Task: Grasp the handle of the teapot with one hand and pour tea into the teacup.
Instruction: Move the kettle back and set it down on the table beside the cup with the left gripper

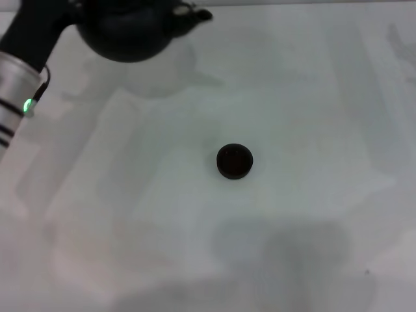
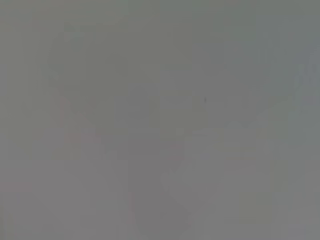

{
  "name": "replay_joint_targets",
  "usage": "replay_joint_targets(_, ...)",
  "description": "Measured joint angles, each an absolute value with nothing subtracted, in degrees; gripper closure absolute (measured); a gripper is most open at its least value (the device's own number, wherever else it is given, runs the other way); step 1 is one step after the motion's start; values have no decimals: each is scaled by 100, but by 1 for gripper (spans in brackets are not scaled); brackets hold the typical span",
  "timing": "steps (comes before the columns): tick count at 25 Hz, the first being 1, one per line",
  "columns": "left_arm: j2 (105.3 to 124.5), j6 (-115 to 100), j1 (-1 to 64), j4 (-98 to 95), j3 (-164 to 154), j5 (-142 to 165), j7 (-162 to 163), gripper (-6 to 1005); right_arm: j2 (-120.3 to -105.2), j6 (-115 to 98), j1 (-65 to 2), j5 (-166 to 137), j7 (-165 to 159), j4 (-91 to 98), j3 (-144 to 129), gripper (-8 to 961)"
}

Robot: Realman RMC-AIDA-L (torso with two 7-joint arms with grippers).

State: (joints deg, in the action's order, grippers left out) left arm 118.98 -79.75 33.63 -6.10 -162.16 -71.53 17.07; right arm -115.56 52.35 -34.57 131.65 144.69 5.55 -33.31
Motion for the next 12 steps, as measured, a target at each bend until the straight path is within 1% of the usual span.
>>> replay_joint_targets(2, 11907, -8262, 3027, -1166, -16207, -7787, 1539, 896, -11552, 5194, -3493, 13166, 14467, 593, -3331, 112)
replay_joint_targets(4, 11911, -8334, 2940, -1323, -16205, -7939, 1458, 896, -11545, 5139, -3540, 13166, 14470, 630, -3332, 111)
replay_joint_targets(7, 11919, -8452, 2554, -2075, -16170, -8583, 1083, 895, -11541, 5027, -3610, 13155, 14477, 738, -3371, 111)
replay_joint_targets(12, 11932, -8412, 2285, -2483, -16068, -8889, 1032, 896, -11540, 4910, -3709, 13135, 14484, 802, -3391, 112)
